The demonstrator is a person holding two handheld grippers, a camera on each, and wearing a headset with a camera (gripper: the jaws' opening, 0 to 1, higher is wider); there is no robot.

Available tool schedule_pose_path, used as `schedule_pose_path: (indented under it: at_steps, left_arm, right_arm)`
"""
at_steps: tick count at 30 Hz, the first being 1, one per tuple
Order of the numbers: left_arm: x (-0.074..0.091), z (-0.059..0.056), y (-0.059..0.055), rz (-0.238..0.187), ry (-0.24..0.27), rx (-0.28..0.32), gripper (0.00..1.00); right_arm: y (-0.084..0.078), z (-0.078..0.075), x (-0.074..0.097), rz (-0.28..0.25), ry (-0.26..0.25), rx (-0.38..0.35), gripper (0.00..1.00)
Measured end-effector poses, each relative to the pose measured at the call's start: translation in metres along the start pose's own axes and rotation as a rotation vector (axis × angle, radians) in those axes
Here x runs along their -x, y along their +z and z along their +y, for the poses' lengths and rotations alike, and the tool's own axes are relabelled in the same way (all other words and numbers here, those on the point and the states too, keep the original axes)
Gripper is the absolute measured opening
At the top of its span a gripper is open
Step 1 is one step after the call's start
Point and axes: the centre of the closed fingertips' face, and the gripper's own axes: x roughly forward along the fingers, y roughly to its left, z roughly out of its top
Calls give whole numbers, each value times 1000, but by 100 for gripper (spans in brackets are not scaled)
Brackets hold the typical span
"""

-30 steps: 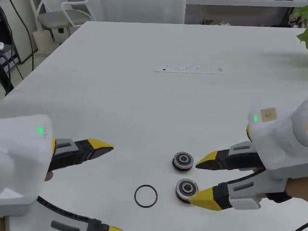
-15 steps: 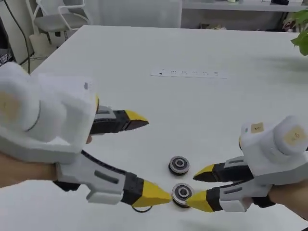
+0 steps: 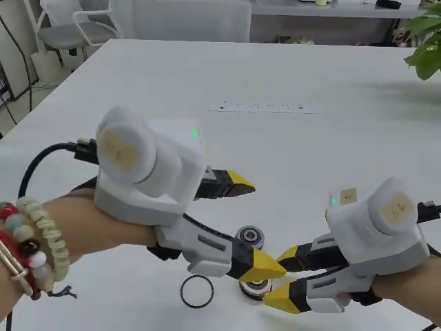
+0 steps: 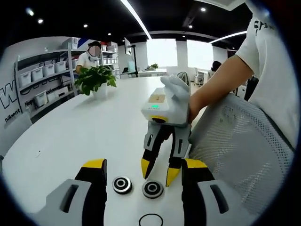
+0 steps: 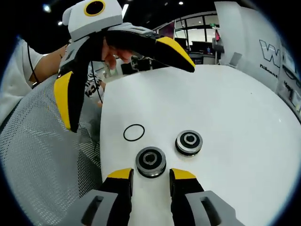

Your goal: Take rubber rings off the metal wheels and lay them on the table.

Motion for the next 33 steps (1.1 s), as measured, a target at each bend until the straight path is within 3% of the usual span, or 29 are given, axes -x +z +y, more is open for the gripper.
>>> schedule_pose_path:
  at_steps: [5, 11, 13, 23, 32, 33]
  left_arm:
    - [-9, -3, -19, 20, -6, 19, 52]
    - [-17, 0, -47, 29, 36, 58, 36]
    - [-19, -1, -58, 62, 26, 69, 32]
    - [-27, -5, -65, 45, 25, 134, 21]
    - [-34, -15, -77, 90, 4, 85, 18]
    - [-34, -15, -74, 76, 2, 84, 18]
  right_arm:
    - [-3, -2, -2, 12, -13, 4, 28]
    - [-6, -2, -6, 22, -18, 8, 26]
    - [-5, -2, -6, 17, -20, 6, 23]
    - [-3, -2, -7, 13, -23, 14, 22]
    - [-3, -1, -8, 15, -18, 25, 21]
    - [-2, 0, -8, 16, -17, 27, 20]
